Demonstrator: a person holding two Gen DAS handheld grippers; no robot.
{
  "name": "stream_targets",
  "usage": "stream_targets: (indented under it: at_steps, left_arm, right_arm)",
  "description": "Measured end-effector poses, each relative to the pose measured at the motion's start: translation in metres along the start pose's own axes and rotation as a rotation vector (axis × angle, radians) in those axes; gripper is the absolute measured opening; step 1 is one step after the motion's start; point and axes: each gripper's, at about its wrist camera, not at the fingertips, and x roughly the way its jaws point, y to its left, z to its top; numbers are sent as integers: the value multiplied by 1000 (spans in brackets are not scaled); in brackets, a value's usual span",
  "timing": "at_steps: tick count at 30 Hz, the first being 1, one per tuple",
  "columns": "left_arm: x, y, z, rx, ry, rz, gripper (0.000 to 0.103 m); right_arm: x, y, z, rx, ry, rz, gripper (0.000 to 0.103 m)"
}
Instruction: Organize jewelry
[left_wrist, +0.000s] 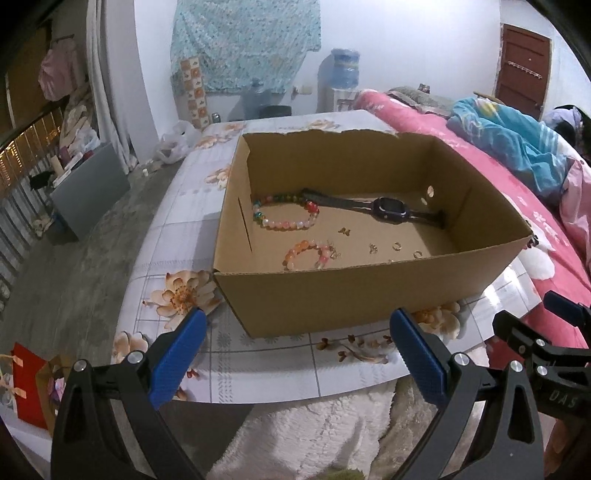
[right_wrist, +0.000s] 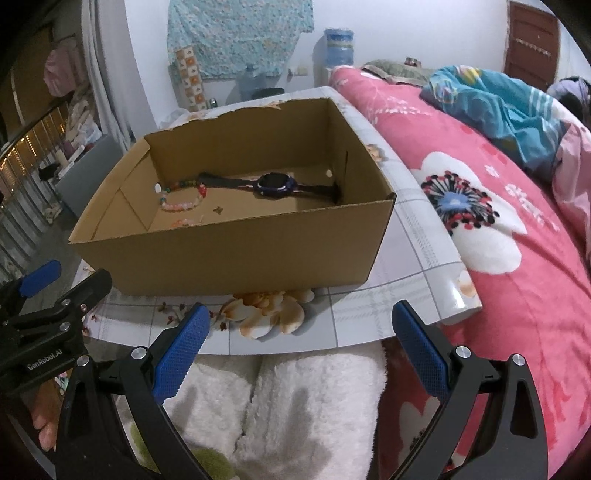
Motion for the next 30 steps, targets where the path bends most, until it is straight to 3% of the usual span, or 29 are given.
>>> stream_targets:
  at_steps: [9,30]
  left_arm:
    - [11,2,1,-44,51,0,97]
    - [14,1,1,-61,72,13,97]
  right_arm:
    - [4,4,6,-12,3,9,95]
    - [7,6,9,-14,11,20,95]
